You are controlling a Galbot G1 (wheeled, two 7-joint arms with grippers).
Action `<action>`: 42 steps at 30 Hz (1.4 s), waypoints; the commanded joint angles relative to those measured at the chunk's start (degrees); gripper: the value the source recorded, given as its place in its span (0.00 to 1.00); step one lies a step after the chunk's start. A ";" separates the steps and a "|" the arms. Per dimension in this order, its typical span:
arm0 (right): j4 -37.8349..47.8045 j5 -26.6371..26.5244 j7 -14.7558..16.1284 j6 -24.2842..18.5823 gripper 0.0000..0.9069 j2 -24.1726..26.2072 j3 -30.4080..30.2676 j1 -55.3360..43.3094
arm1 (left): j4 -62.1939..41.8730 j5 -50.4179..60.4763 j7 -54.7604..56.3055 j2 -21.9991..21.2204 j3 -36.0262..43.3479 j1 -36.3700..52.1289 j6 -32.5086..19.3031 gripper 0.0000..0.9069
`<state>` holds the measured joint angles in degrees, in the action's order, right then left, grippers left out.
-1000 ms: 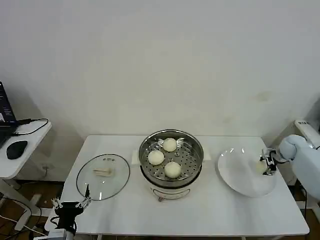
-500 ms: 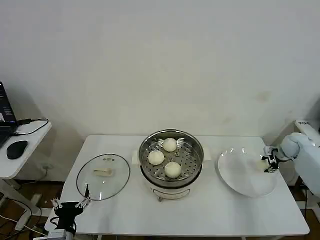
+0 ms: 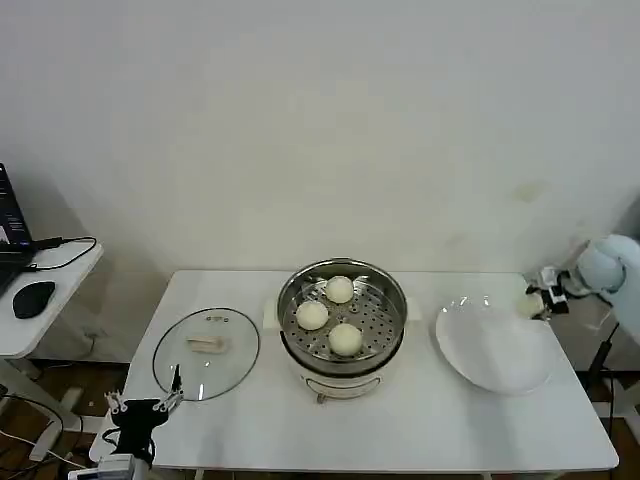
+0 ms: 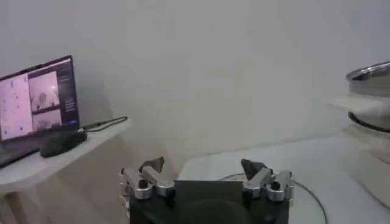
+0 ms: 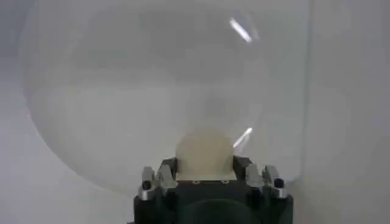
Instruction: Take steamed baozi put them in steamer then cover it.
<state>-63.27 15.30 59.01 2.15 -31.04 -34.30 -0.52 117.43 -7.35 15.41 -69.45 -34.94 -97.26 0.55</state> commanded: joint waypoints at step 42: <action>-23.29 -49.71 -16.33 36.08 0.70 -23.45 -48.69 -35.86 | -2.28 0.31 0.03 -0.58 0.46 3.30 -0.02 1.00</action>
<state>-89.26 -30.13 45.84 32.92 -50.41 -80.52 -39.56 115.27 -7.00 15.48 -70.11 -34.43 -94.11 0.54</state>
